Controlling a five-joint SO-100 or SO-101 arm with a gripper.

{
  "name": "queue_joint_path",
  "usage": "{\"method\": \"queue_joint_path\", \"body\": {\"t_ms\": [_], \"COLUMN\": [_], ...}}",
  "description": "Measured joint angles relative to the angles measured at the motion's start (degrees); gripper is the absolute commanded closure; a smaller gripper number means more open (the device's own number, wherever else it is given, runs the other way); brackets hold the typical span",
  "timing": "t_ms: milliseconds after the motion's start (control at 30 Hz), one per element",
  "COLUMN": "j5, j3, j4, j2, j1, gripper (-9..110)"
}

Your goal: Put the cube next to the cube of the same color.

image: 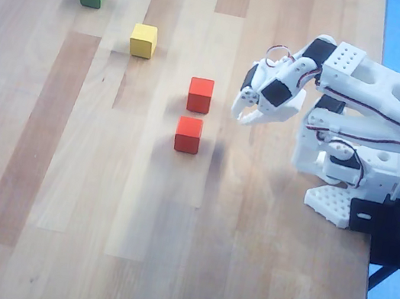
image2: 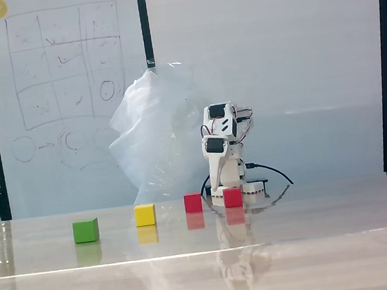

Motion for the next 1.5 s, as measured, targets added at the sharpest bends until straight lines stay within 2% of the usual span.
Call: {"method": "queue_joint_path", "body": {"t_ms": [867,1133,1300,1500], "j5": [-0.09,-0.26,-2.81,-3.25], "j3": [-2.2,-19.78,-34.28,-52.03], "j4": [1.41,13.62,20.92,28.39], "j2": [0.0,-2.81,-15.47,-32.96], "j1": [0.0,0.0,0.0,0.0], "gripper": [101,98,87,80]}}
